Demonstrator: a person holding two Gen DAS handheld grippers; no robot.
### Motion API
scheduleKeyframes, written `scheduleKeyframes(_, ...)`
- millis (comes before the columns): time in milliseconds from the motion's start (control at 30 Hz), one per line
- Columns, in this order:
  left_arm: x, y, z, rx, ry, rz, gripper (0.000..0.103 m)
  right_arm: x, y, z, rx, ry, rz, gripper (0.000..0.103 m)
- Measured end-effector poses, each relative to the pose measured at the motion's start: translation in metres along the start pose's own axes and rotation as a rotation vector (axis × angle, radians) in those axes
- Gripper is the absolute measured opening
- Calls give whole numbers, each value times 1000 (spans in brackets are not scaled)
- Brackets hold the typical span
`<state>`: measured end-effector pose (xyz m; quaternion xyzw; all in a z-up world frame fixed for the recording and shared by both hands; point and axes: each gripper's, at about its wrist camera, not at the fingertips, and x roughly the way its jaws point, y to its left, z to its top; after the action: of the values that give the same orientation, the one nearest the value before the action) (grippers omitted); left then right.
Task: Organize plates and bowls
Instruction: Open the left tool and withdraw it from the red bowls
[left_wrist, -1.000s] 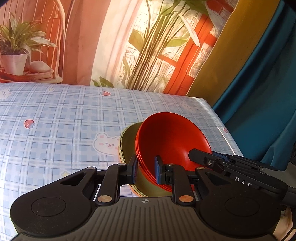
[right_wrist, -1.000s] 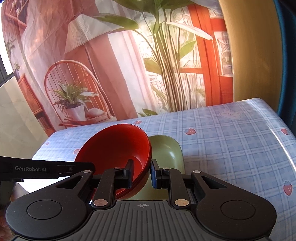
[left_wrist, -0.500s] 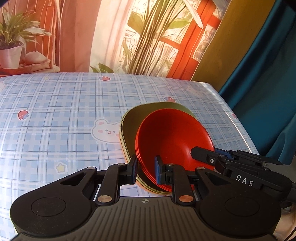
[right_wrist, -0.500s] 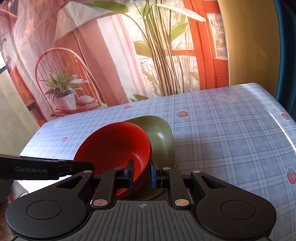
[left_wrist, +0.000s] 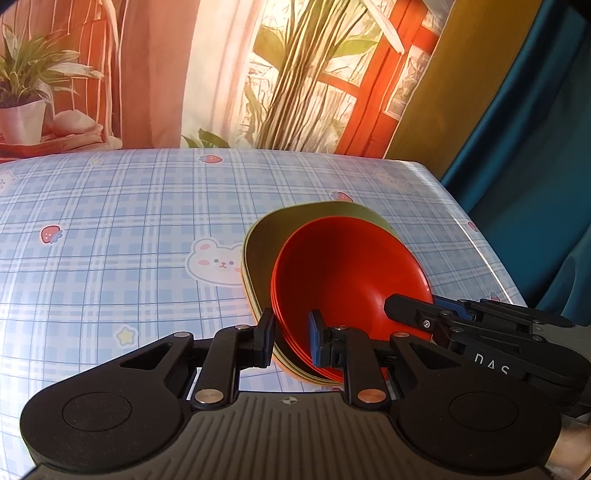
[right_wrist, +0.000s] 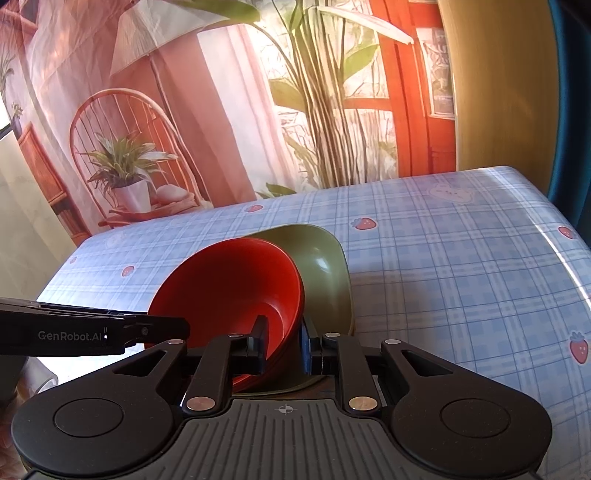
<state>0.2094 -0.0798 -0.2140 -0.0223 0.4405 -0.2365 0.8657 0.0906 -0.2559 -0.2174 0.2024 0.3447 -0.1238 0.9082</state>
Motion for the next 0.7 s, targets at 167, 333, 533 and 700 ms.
scheduleKeyframes(167, -3, -2, -1, 5, -2, 20, 20, -2, 2, 0, -5, 9, -8, 19)
scheduleKeyframes(333, -13, -2, -1, 4, -13, 51, 27, -10, 6, 0, -2, 8, -33, 23)
scheduleKeyframes(533, -37, -9, 1, 55, -55, 120, 37, -33, 12, 6, -22, -32, -67, 34)
scheduleKeyframes(700, -62, -15, 2, 67, -107, 138, 57, -57, 21, 13, -43, -73, -82, 53)
